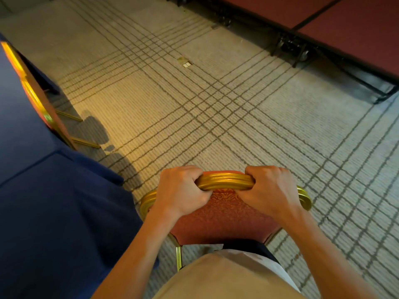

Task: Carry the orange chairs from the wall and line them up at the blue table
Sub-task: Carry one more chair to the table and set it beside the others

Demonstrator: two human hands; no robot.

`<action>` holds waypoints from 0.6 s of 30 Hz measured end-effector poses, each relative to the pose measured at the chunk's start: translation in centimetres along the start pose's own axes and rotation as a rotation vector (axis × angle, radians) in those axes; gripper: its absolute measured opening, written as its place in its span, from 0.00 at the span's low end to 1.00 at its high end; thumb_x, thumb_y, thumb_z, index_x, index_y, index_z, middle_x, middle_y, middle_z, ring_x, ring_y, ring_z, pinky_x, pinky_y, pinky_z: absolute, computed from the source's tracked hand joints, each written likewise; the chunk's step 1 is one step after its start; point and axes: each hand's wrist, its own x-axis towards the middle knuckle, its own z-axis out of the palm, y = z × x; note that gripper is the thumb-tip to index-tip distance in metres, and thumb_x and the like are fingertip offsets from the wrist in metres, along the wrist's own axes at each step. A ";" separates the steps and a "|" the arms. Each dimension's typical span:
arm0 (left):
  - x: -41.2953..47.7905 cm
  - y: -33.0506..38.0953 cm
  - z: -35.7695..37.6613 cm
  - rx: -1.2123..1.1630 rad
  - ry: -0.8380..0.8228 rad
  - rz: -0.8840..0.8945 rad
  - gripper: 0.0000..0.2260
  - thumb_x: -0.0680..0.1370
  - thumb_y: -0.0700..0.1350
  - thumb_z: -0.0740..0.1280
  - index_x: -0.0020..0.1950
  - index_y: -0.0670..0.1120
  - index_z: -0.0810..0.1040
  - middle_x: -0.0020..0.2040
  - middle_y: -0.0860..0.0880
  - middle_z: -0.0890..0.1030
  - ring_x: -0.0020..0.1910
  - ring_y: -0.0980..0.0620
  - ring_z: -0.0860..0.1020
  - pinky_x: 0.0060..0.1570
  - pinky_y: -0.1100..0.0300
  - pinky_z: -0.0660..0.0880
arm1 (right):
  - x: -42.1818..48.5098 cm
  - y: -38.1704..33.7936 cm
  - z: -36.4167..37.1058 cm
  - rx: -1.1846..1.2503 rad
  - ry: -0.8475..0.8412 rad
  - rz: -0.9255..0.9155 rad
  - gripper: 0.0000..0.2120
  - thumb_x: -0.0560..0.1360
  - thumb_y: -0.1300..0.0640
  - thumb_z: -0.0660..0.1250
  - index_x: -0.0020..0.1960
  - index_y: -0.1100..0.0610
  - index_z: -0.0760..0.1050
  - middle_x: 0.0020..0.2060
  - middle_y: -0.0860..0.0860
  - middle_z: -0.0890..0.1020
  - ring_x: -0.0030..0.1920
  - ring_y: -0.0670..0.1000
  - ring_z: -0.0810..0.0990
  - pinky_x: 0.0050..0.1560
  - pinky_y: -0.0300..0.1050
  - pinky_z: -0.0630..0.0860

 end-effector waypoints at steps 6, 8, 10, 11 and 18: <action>9.0 -5.6 0.6 0.048 0.043 -0.055 0.22 0.67 0.49 0.76 0.29 0.56 0.61 0.26 0.58 0.65 0.25 0.56 0.69 0.25 0.60 0.65 | 12.3 1.2 3.2 0.083 -0.029 -0.080 0.16 0.65 0.40 0.67 0.30 0.46 0.63 0.23 0.42 0.65 0.25 0.50 0.71 0.31 0.42 0.62; 12.2 -7.3 0.6 0.071 0.062 -0.093 0.20 0.67 0.50 0.75 0.30 0.55 0.62 0.26 0.57 0.66 0.25 0.54 0.70 0.25 0.57 0.68 | 16.6 1.6 3.9 0.106 -0.076 -0.100 0.14 0.65 0.38 0.63 0.30 0.45 0.63 0.24 0.42 0.65 0.26 0.50 0.72 0.32 0.42 0.63; 15.3 -8.7 0.5 0.097 0.077 -0.112 0.19 0.66 0.50 0.74 0.30 0.56 0.62 0.27 0.57 0.66 0.25 0.53 0.71 0.24 0.56 0.69 | 20.8 1.9 4.4 0.121 -0.085 -0.130 0.14 0.64 0.37 0.60 0.29 0.45 0.60 0.24 0.42 0.65 0.26 0.49 0.69 0.33 0.42 0.63; 16.5 -9.2 0.3 0.112 0.080 -0.119 0.20 0.66 0.49 0.75 0.30 0.55 0.62 0.26 0.57 0.67 0.25 0.54 0.70 0.24 0.56 0.69 | 22.4 2.0 4.5 0.134 -0.091 -0.145 0.15 0.65 0.37 0.59 0.29 0.45 0.59 0.24 0.42 0.64 0.26 0.49 0.68 0.33 0.42 0.62; 23.5 -14.1 -1.9 0.180 0.148 -0.235 0.21 0.65 0.48 0.75 0.29 0.54 0.61 0.26 0.57 0.66 0.24 0.56 0.67 0.24 0.60 0.64 | 34.6 0.3 5.4 0.117 -0.219 -0.285 0.16 0.68 0.37 0.63 0.31 0.46 0.64 0.25 0.41 0.66 0.29 0.50 0.73 0.35 0.44 0.64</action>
